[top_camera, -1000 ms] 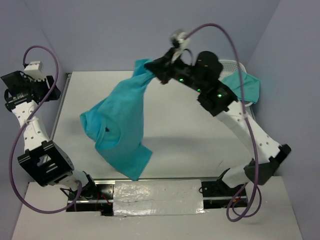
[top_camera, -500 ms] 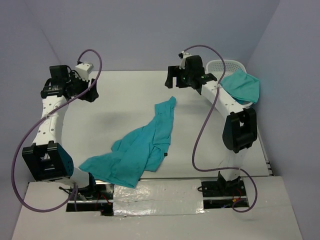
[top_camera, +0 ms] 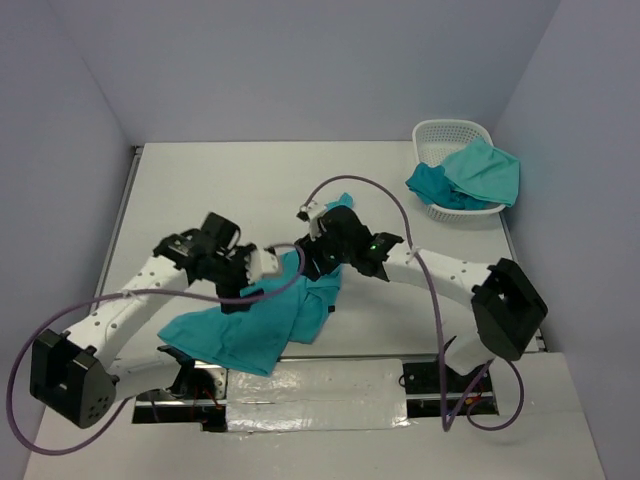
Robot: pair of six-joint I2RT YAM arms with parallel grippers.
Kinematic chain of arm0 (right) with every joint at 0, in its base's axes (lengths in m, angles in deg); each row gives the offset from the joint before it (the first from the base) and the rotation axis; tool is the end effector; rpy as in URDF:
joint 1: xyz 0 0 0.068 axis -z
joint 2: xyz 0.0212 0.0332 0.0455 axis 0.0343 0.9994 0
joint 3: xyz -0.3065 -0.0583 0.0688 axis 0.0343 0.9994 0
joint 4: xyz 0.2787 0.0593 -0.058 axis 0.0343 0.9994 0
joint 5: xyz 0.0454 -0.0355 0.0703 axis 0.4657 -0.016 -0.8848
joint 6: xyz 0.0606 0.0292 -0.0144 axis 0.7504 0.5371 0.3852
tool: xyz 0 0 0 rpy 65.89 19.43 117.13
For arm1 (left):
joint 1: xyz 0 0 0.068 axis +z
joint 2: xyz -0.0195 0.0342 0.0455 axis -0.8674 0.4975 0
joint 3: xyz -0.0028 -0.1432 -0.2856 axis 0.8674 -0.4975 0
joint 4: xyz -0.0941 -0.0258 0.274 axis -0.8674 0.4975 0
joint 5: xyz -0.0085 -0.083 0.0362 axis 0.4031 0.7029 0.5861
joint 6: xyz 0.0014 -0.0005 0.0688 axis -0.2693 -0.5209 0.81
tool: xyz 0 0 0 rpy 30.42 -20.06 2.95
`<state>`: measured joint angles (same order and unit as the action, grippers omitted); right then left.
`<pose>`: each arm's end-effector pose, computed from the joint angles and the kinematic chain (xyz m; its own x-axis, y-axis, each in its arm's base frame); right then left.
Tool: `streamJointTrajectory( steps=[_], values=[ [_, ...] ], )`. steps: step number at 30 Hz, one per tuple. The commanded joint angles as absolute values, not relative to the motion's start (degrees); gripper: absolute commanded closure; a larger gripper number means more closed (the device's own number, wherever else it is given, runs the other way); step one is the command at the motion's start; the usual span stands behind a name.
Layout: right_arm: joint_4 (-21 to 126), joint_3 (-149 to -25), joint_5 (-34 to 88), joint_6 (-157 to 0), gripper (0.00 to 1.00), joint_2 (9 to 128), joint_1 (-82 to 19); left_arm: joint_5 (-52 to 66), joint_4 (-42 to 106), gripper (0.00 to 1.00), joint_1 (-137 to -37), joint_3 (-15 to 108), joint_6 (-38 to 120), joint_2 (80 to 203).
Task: Fold and stack the t-shirts
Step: Flatten out the tshirt
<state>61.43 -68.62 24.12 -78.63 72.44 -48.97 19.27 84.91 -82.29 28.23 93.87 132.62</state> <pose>0.2438 0.2758 0.2698 -0.5078 -0.3751 -0.7755 -0.7607 0.6177 0.1993 0.2092 -0.1064 0.2856 -0.2868 0.7881 -0.5447 0.9236 0.3784 0.0611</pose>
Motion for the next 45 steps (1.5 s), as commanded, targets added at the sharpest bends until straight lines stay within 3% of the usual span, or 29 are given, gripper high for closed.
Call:
streamJointTrajectory(
  steps=[1, 7, 12, 15, 16, 17, 18, 19, 22, 28, 32, 35, 37, 41, 45],
  values=[
    [52.9, -65.3, 27.4, -67.8, 0.31, 76.1, -47.2, 18.6, 82.5, 0.08, -90.8, 23.2, 91.8, 131.4],
    [52.1, -66.3, 31.3, -63.6, 0.22, 85.0, -47.0, 14.4, 72.9, 0.01, -98.3, 11.4, 94.7, 130.7],
    [53.2, -65.5, 32.3, -61.6, 0.21, 89.8, -47.2, 9.5, 65.1, 0.06, -102.5, 4.5, 92.1, 131.8],
    [53.9, -63.4, 33.6, -60.1, 0.32, 90.0, -47.0, 7.0, 59.5, 0.27, -105.2, 2.8, 90.9, 133.1],
    [53.6, -61.9, 33.7, -60.0, 0.49, 89.5, -47.1, 6.0, 58.1, 0.41, -106.2, 2.7, 90.2, 133.6],
    [53.6, -61.2, 33.7, -59.9, 0.58, 88.0, -47.0, 5.5, 58.0, 0.49, -106.2, 3.0, 90.3, 133.8],
    [53.6, -60.7, 33.7, -60.0, 0.68, 87.0, -47.0, 3.4, 57.7, 0.70, -106.2, 3.3, 90.1, 133.9],
    [53.6, -59.5, 33.6, -60.2, 0.85, 85.9, -46.9, 1.5, 57.2, 1.00, -106.1, 3.4, 89.2, 133.9],
    [55.4, -58.3, 31.6, -61.6, 1.00, 80.8, -45.0, 0.3, 59.6, 1.00, -101.2, 6.3, 90.1, 132.4],
    [64.3, -57.8, 26.2, -67.5, 1.00, 61.3, -41.6, 16.7, 82.2, 1.00, -82.7, 29.2, 96.1, 125.6],
    [78.5, -65.7, 18.3, -71.1, 1.00, 47.0, -42.0, 25.0, 96.0, 1.00, -82.2, 43.7, 101.7, 121.9],
    [83.0, -70.2, 12.5, -70.7, 1.00, 41.2, -42.0, 30.4, 97.4, 1.00, -82.0, 50.0, 96.7, 122.1],
    [84.4, -74.1, 6.4, -69.9, 1.00, 39.6, -41.8, 33.1, 97.4, 1.00, -80.7, 53.7, 91.7, 126.2],
    [85.0, -80.6, 0.4, -65.8, 1.00, 42.7, -40.6, 56.3, 103.7, 1.00, -66.1, 68.5, 86.6, 142.1],
    [75.5, -79.4, -6.4, -54.2, 1.00, 49.8, -29.8, 59.9, 108.8, 0.97, -56.3, 81.4, 83.1, 168.0]
  ],
)
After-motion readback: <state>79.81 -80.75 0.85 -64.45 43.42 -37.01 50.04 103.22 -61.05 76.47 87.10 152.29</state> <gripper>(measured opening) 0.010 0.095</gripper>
